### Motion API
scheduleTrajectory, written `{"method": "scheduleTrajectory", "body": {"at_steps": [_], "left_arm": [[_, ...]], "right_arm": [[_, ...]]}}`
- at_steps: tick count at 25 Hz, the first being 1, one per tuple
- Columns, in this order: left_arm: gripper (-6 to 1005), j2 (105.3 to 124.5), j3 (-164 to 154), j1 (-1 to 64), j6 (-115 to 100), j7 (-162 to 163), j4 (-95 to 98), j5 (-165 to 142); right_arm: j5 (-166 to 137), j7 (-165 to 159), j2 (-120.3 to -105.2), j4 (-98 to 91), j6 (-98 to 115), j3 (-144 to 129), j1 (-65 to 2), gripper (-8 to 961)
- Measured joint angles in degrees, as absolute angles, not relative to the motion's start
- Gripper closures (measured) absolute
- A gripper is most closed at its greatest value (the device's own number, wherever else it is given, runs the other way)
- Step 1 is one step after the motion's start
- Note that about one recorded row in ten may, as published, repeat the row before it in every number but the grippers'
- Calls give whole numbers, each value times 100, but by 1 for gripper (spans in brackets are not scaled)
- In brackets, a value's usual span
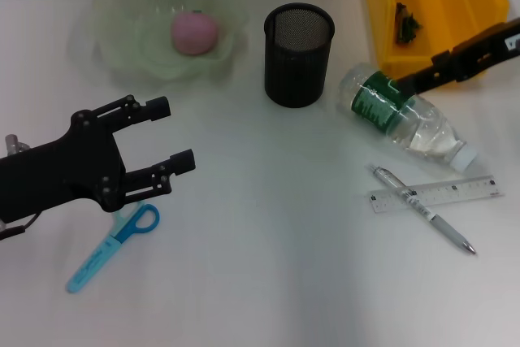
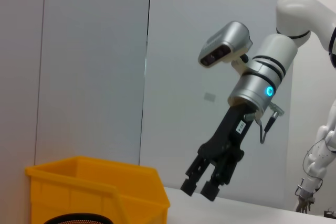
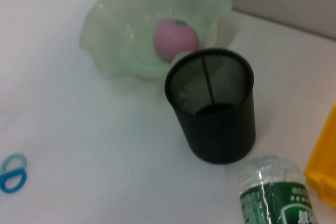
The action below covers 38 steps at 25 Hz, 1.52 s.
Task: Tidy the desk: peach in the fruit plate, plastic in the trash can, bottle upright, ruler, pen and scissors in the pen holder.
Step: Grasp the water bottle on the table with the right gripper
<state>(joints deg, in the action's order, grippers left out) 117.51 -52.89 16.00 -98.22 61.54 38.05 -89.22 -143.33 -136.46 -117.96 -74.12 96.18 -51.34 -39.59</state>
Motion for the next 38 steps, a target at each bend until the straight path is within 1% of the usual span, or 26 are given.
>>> {"method": "scheduleTrajectory", "body": {"at_steps": [6,16,21,27,30,38], "left_arm": [[215,11755,-5308,1621,-9810,6100,3805,-8921],[215,11768,-5322,1645,-9799,6090,3806,-8921],[215,11769,-5326,1645,-9794,6090,3805,-8921],[215,11769,-5327,1626,-9792,6090,3805,-8921],[215,11769,-5328,1629,-9790,6090,3805,-8921],[215,11768,-5333,1642,-9791,6090,3805,-8921]], "right_arm": [[-14539,-13679,-11802,-7227,9597,-5130,-3934,126],[-14939,-13859,-11864,-7189,9329,-5135,-3939,126],[-15195,-13855,-11891,-7189,9214,-5182,-4050,126],[-15279,-13817,-11862,-7142,9183,-5453,-4079,126],[-15564,-13881,-11894,-7101,9016,-5671,-4149,126],[-15644,-13936,-11907,-6682,8572,-6013,-4294,126]]}}
